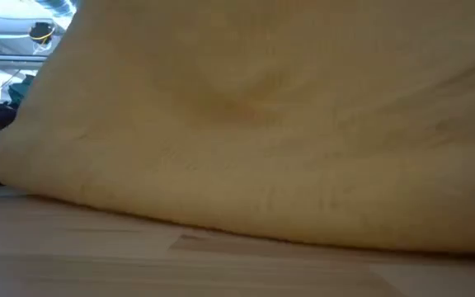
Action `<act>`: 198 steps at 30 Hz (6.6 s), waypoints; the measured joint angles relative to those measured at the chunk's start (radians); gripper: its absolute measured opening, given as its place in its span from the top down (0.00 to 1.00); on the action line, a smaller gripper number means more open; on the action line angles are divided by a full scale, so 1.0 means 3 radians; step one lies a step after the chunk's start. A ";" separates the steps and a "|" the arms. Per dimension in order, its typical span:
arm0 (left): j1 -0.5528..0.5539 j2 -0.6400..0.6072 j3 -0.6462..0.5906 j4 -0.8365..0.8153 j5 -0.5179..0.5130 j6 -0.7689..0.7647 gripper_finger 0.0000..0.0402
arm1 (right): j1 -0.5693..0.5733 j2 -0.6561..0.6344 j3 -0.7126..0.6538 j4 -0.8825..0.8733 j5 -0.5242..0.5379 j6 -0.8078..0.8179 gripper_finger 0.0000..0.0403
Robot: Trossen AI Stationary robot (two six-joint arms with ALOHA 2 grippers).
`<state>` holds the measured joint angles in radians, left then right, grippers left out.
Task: Fold towel
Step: Fold the yellow towel
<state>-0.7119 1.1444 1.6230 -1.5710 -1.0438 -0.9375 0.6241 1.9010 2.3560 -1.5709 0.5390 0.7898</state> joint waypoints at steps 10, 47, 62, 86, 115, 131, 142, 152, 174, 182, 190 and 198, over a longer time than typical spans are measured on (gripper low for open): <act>0.0533 -0.0062 0.0000 -0.0001 -0.0004 0.0568 1.00 | -0.0479 -0.0001 -0.0002 -0.0001 -0.0021 -0.0464 0.99; 0.1442 0.0067 0.0000 0.0592 0.0134 0.2118 1.00 | -0.0643 -0.0571 -0.0148 -0.0001 -0.0222 -0.0751 0.99; 0.1838 0.0139 0.0000 0.1271 0.1082 0.2888 1.00 | -0.0642 -0.1058 -0.0193 0.0004 -0.0119 -0.0819 0.99; 0.1937 0.0194 0.0000 0.1191 0.1364 0.3053 1.00 | -0.0642 -0.2166 -0.3028 0.1315 -0.0428 -0.0612 0.99; 0.3369 0.0687 -0.0001 0.1698 0.2247 0.4086 1.00 | -0.0643 -0.2480 -0.3192 0.0509 0.0010 -0.0197 0.99; 0.3716 0.0681 -0.0001 0.1694 0.3194 0.4030 1.00 | -0.0642 -0.3260 -0.3877 0.1253 0.0414 0.0132 0.99; 0.3713 0.0636 -0.0278 0.1699 0.3801 0.4092 1.00 | -0.0642 -0.3880 -0.4836 0.2818 -0.0038 -0.0028 0.99; 0.3656 0.0274 -0.1254 0.1482 0.3822 0.4046 1.00 | -0.0640 -0.3665 -0.4836 0.2736 -0.0408 -0.0037 0.99; 0.3627 -0.0212 -0.2519 0.1550 0.4087 0.3915 1.00 | -0.0645 -0.2418 -0.4835 0.3341 -0.1664 -0.0035 0.99; 0.3611 -0.0212 -0.2560 0.1557 0.4080 0.3579 0.99 | -0.0644 -0.2409 -0.4835 0.3328 -0.1583 0.0225 0.94; 0.3613 -0.0212 -0.2567 0.1551 0.4033 0.3545 0.80 | -0.0639 -0.2395 -0.4835 0.3316 -0.1789 0.0684 0.79; 0.3612 -0.0209 -0.2567 0.1965 0.4076 0.3316 0.67 | -0.0639 -0.2394 -0.4835 0.3366 -0.1786 0.0697 0.71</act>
<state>0.3717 1.0817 0.8528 -0.9816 0.1788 0.0575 0.4324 1.1828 0.9054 -0.5610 0.0032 0.9989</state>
